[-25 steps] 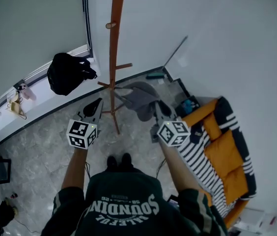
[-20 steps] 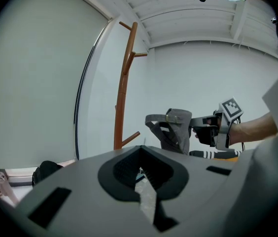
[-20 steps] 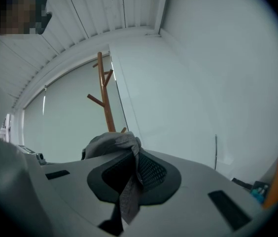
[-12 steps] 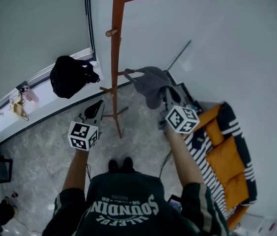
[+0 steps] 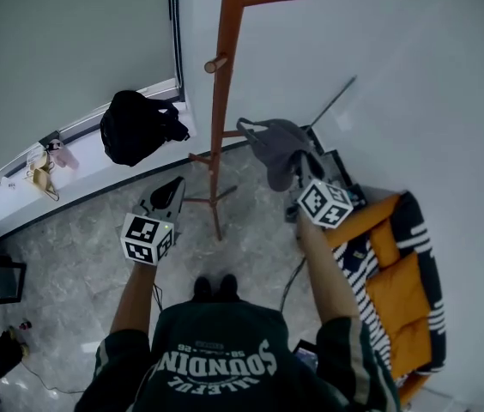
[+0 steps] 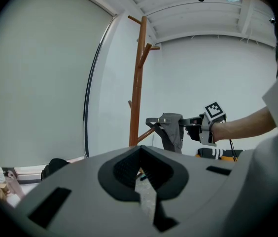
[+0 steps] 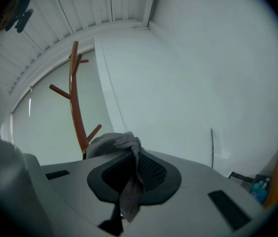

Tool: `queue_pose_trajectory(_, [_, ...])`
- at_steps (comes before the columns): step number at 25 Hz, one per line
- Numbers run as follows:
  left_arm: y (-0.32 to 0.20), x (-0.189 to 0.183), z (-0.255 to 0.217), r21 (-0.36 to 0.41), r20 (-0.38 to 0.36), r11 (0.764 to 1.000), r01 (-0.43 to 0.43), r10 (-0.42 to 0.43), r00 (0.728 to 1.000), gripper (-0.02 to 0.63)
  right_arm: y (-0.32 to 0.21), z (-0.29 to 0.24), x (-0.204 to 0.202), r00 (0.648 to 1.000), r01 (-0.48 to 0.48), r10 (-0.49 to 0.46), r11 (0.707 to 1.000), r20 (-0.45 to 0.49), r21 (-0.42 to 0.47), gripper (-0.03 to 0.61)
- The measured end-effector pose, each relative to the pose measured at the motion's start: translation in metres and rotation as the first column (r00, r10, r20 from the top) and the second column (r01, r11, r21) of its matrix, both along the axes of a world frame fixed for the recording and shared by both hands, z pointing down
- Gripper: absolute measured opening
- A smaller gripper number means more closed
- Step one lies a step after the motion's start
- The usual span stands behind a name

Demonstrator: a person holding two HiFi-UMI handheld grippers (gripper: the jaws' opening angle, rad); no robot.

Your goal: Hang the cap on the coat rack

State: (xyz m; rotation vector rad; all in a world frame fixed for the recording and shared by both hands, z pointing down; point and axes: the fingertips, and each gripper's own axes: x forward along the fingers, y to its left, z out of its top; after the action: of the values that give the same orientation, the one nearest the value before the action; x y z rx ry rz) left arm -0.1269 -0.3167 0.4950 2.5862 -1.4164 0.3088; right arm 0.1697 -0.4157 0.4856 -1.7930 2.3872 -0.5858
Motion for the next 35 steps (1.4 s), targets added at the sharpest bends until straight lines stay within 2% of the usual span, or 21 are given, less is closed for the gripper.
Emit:
queue_pose_trajectory(10, [-0.012,-0.012,0.015,-0.037,0.011,0.999,0.030,-0.030,0.999,0.000,-0.005,0.072,-0.024,0.999,0.048,-0.049,0.994,-0.012,-0.099,0.020])
queue_pose_trajectory(21, [-0.013,-0.030,0.027,-0.071,0.017,0.996,0.060,-0.059,0.998,0.000,0.000,0.133,-0.066,0.989,0.137,-0.144,0.968,-0.021,-0.212,0.020])
queue_pose_trajectory(25, [-0.011,-0.034,0.027,-0.077,0.004,0.995,0.069,-0.069,0.998,0.000,0.006,0.161,-0.076,0.987,0.144,-0.159,0.951,-0.033,-0.274,0.020])
queue_pose_trajectory(28, [-0.009,-0.034,0.027,-0.078,0.007,0.995,0.066,-0.065,0.998,0.000,0.011,0.183,-0.082,0.982,0.165,-0.185,0.927,-0.029,-0.337,0.027])
queue_pose_trajectory(32, [-0.003,-0.034,0.026,-0.074,0.010,0.995,0.065,-0.065,0.998,0.000,0.022,0.193,-0.086,0.974,0.184,-0.220,0.904,-0.052,-0.387,0.087])
queue_pose_trajectory(35, [0.001,-0.034,0.027,-0.068,0.017,0.996,0.063,-0.062,0.998,0.000,0.033,0.202,-0.085,0.966,0.198,-0.249,0.891,-0.076,-0.408,0.109])
